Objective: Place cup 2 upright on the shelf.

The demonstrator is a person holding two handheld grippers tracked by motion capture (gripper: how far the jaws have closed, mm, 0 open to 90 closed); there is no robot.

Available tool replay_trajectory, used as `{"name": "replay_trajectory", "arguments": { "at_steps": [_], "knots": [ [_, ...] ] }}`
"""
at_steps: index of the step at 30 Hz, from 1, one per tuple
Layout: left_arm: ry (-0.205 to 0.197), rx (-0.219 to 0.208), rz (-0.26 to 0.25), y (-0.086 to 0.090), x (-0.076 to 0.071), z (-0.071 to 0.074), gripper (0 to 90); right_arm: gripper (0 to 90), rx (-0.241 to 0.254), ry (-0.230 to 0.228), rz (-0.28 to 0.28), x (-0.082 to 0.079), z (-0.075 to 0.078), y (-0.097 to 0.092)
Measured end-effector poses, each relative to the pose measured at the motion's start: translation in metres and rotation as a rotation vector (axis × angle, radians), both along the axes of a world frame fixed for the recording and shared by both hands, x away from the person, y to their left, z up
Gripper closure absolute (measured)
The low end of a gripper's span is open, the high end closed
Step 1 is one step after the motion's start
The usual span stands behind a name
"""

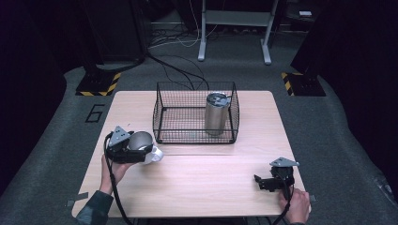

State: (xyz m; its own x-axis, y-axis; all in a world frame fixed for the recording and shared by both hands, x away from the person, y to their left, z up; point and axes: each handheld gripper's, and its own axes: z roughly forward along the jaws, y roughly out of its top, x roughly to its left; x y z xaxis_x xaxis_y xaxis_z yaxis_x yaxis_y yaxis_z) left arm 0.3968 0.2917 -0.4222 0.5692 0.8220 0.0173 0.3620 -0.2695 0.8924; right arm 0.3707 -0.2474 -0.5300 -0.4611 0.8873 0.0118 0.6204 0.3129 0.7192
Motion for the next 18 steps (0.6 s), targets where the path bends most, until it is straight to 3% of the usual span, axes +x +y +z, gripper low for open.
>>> {"name": "replay_trajectory", "arguments": {
  "at_steps": [18],
  "knots": [
    [-0.011,-0.023,-0.083,-0.017,0.001,0.023,6.6,0.0,0.000,0.000,0.000,0.000,0.000,0.000]
  ]
}}
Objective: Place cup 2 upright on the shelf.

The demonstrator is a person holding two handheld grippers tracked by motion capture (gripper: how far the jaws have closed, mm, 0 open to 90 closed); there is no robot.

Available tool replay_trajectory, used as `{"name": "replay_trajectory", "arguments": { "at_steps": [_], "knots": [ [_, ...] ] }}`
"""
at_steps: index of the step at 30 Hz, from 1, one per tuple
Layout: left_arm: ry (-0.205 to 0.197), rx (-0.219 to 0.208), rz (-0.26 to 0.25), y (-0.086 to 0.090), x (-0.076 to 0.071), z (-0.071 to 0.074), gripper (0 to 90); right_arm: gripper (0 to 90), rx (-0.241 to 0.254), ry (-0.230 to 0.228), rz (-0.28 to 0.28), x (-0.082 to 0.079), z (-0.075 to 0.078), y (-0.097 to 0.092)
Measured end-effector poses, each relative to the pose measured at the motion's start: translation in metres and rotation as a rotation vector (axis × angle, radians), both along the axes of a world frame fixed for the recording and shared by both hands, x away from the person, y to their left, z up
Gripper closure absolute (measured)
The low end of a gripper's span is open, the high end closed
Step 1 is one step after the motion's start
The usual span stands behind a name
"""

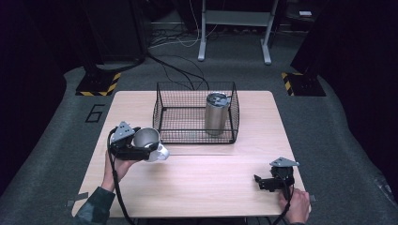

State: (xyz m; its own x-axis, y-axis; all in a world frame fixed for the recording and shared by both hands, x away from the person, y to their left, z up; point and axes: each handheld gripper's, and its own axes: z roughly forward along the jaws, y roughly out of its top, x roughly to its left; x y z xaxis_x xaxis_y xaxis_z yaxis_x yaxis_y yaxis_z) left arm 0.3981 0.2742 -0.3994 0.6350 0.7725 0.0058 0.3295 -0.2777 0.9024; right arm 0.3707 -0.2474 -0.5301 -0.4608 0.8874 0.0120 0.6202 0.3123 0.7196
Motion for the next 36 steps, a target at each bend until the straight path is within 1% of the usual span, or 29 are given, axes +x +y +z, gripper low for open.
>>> {"name": "replay_trajectory", "arguments": {
  "at_steps": [8,9,10,11,12,13,14,15,17,22,23,24,25,27,29,30,36],
  "knots": [
    [-0.004,0.018,-0.041,-0.011,0.005,0.009,6.5,0.0,0.000,0.001,0.000,0.000,0.000,0.000],
    [-0.008,0.017,-0.044,-0.012,0.006,0.010,6.5,0.0,0.000,0.000,0.000,0.000,0.000,0.000],
    [-0.002,0.017,-0.049,-0.013,0.007,0.012,6.5,0.0,0.000,0.001,0.000,0.000,0.000,0.000],
    [-0.006,0.011,-0.050,-0.014,0.008,0.013,6.6,0.0,0.000,0.000,0.000,0.000,0.000,0.000],
    [0.002,0.008,-0.059,-0.015,0.009,0.014,6.5,0.0,0.000,0.000,0.000,0.000,0.000,0.000],
    [-0.001,-0.003,-0.064,-0.016,0.011,0.016,6.6,0.0,0.000,0.001,0.000,0.000,0.000,0.000],
    [0.002,-0.004,-0.068,-0.018,0.012,0.017,6.5,0.0,0.000,0.000,0.000,0.000,0.000,0.000],
    [-0.004,-0.001,-0.069,-0.019,0.013,0.018,6.5,0.0,0.000,0.000,0.000,0.000,0.000,0.000],
    [-0.002,0.004,-0.077,-0.021,0.016,0.021,6.5,0.0,0.000,0.001,0.000,0.000,0.000,0.000],
    [-0.012,0.004,-0.080,-0.026,0.021,0.028,6.5,0.0,0.000,0.001,0.000,0.000,0.000,0.000],
    [-0.011,0.000,-0.084,-0.027,0.022,0.029,6.5,0.0,0.000,0.001,0.000,0.000,0.000,0.000],
    [-0.016,0.006,-0.088,-0.029,0.024,0.031,6.5,0.0,0.000,0.000,0.001,0.000,0.000,0.000],
    [-0.011,0.010,-0.095,-0.031,0.026,0.032,6.5,0.0,0.000,0.001,0.000,0.000,0.000,0.000],
    [-0.017,0.016,-0.095,-0.034,0.029,0.035,6.5,0.0,0.000,0.000,0.000,0.000,0.000,0.000],
    [-0.013,0.020,-0.105,-0.038,0.032,0.038,6.5,0.0,0.000,0.001,0.000,0.000,0.000,0.000],
    [-0.023,0.023,-0.102,-0.040,0.034,0.039,6.5,0.0,0.000,0.001,0.001,0.000,0.000,0.000],
    [-0.029,0.027,-0.115,-0.051,0.044,0.048,6.5,0.0,0.000,0.001,0.000,0.000,0.000,0.000]
  ]
}}
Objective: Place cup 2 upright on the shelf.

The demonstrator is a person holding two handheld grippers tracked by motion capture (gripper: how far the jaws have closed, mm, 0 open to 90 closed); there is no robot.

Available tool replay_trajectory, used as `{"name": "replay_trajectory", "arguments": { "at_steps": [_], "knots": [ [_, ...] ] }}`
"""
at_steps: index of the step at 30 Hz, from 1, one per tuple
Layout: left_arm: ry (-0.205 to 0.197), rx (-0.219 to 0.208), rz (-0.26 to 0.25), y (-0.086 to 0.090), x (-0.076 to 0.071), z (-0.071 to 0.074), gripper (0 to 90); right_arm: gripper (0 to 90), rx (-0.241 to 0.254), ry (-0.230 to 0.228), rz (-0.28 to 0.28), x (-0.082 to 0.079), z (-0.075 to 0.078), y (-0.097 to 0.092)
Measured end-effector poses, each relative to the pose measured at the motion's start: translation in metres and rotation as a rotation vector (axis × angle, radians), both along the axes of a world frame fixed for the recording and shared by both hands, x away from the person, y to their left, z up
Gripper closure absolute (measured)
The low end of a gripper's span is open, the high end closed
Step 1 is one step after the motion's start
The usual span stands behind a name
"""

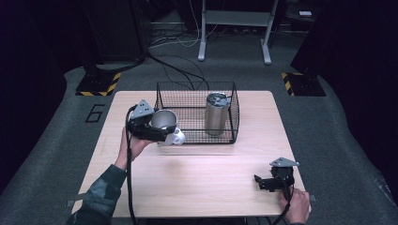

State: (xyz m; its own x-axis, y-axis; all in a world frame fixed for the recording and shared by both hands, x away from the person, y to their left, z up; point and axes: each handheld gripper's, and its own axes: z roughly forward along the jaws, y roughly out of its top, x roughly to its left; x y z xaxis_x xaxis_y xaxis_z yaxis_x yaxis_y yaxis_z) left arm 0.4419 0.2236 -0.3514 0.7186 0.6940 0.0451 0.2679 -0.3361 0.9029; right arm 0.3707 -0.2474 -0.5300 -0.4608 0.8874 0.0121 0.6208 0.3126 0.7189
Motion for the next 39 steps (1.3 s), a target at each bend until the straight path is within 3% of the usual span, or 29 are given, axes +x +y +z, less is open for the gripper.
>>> {"name": "replay_trajectory", "arguments": {
  "at_steps": [16,33,39],
  "knots": [
    [-0.007,-0.002,0.001,-0.020,0.029,0.012,6.5,0.0,0.000,0.000,0.000,0.000,0.000,0.000],
    [-0.002,0.010,0.033,-0.035,0.058,0.012,6.5,0.0,0.000,-0.001,0.000,0.000,0.000,0.000],
    [0.018,-0.009,0.049,-0.035,0.069,0.008,6.5,0.0,0.000,0.000,0.000,0.000,0.000,0.000]
  ]
}}
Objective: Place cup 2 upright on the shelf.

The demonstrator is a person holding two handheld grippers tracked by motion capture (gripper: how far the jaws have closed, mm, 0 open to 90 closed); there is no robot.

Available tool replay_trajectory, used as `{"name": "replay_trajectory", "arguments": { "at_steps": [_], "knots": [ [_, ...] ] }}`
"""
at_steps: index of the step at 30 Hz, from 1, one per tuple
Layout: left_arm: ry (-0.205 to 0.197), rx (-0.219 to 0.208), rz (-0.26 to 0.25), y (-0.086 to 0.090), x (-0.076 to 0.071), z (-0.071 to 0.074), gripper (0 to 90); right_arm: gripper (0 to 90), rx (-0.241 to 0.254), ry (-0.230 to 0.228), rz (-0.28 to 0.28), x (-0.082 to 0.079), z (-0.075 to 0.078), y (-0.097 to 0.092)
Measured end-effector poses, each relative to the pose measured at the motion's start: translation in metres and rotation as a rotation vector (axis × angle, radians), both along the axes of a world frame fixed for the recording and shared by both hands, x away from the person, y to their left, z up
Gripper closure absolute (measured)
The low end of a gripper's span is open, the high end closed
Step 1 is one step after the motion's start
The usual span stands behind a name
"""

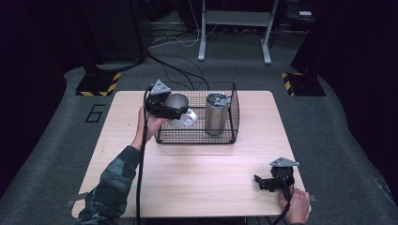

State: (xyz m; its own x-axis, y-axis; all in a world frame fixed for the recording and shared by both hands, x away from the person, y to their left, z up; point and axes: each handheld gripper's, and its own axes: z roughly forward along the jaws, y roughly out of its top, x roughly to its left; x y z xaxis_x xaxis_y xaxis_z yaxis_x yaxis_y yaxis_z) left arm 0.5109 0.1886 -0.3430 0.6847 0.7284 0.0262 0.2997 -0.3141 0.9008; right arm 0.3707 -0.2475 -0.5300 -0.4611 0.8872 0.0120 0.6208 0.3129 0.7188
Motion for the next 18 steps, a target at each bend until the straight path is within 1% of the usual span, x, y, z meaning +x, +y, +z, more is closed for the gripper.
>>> {"name": "replay_trajectory", "arguments": {
  "at_steps": [6,9,14,16,18],
  "knots": [
    [0.015,0.002,0.014,-0.002,0.011,-0.002,6.5,0.0,0.000,0.000,0.000,0.000,0.000,0.000],
    [0.016,-0.010,0.025,-0.004,0.015,-0.003,6.5,0.0,0.000,0.000,0.000,0.000,0.000,0.000],
    [0.025,-0.007,0.035,-0.006,0.022,-0.008,6.5,0.0,0.000,0.000,0.000,0.000,0.000,0.000],
    [0.035,0.003,0.035,-0.007,0.024,-0.010,6.5,0.0,0.000,-0.001,0.000,0.000,0.000,0.000],
    [0.035,0.005,0.042,-0.008,0.027,-0.013,6.5,0.0,0.000,0.000,0.000,0.000,0.000,0.000]
  ]
}}
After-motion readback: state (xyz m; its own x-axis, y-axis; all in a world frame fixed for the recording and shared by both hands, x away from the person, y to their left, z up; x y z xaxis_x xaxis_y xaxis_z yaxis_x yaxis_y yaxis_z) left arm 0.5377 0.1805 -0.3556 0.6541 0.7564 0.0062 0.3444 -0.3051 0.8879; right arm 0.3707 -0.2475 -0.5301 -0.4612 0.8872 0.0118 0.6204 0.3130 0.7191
